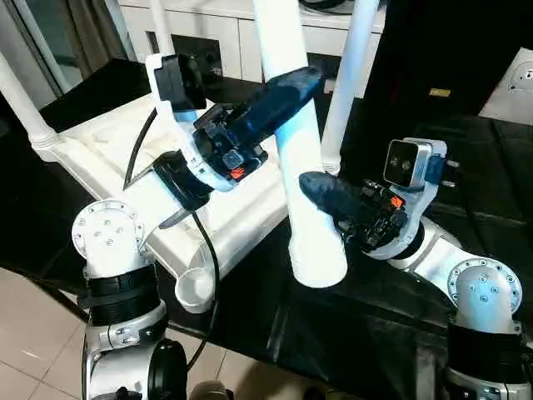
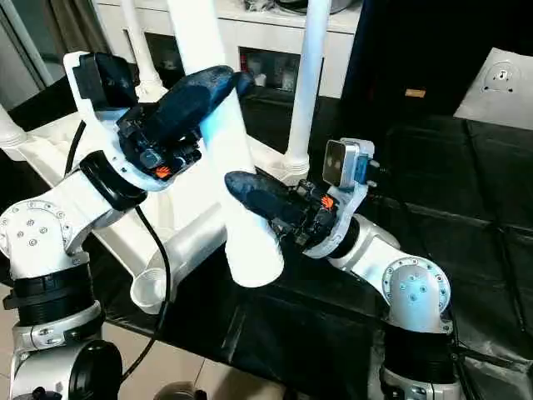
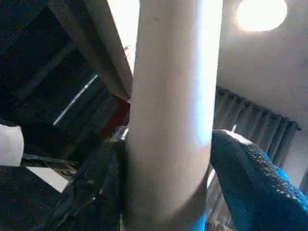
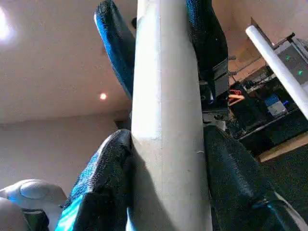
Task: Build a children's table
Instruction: Pick table leg
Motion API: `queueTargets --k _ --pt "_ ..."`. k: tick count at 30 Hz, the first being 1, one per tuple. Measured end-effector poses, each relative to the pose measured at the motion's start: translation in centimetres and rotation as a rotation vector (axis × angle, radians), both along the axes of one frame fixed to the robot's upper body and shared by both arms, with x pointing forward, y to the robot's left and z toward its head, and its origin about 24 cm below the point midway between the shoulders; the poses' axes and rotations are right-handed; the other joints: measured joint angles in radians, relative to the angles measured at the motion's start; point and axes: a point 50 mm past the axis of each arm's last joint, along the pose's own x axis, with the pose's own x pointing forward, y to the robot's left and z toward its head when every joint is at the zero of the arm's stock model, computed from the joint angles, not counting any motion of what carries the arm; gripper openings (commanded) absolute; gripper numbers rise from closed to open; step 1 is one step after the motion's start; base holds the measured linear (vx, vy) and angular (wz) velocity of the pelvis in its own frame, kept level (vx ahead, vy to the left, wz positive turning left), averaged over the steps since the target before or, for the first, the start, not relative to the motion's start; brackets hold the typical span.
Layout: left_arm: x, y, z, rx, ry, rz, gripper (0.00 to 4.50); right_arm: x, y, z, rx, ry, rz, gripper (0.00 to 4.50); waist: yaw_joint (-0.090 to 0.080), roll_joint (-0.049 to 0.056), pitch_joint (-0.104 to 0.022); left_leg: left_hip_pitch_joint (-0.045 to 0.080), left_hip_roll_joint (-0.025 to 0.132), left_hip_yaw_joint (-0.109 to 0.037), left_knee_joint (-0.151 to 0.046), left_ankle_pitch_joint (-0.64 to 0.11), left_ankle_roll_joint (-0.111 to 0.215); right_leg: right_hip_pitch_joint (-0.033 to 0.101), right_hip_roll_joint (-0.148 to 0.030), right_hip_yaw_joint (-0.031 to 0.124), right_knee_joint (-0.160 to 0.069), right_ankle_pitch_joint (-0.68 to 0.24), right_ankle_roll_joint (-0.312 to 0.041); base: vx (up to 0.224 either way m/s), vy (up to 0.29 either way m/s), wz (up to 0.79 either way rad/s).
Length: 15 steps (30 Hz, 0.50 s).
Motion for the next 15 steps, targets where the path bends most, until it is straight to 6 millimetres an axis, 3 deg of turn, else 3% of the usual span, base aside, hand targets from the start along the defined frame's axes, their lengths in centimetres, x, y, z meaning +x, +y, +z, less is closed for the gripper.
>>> queueTargets --k 4,10,12,15 --pt "0.0 0.1 0.0 0.003 0.001 0.0 2.05 0.0 0.1 0.0 -0.002 -0.002 0.006 1.84 0.0 0.0 0.0 0.0 0.0 0.0 0.0 0.0 0.0 0.0 0.0 0.0 0.0 0.0 0.0 0.0 0.0 0.0" --pt "0.1 0.3 0.0 0.013 -0.004 0.01 1.86 0.0 0.3 0.0 -0.011 -0.016 -0.005 1.84 0.0 0.0 0.0 0.0 0.0 0.0 0.0 0.0 0.0 0.0 0.0 0.0 0.0 0.0 0.0 0.0 0.0 0.0" --pt "0.2 0.5 0.0 0.028 -0.008 0.028 1.86 0.1 0.5 0.1 -0.039 -0.04 -0.034 2.4 -0.001 0.0 0.0 0.0 0.0 0.0 0.0 0.0 0.0 0.0 0.0 0.0 0.0 0.0 0.0 0.0 0.0 0.0" --pt "0.8 1.4 -0.4 0.119 -0.01 0.137 1.85 1.0 0.3 -0.1 -0.154 -0.087 -0.171 2.75 -0.004 0.001 -0.001 0.0 0.0 0.0 0.0 0.0 -0.001 0.0 0.0 0.0 0.0 0.0 0.001 0.0 0.0 0.0"
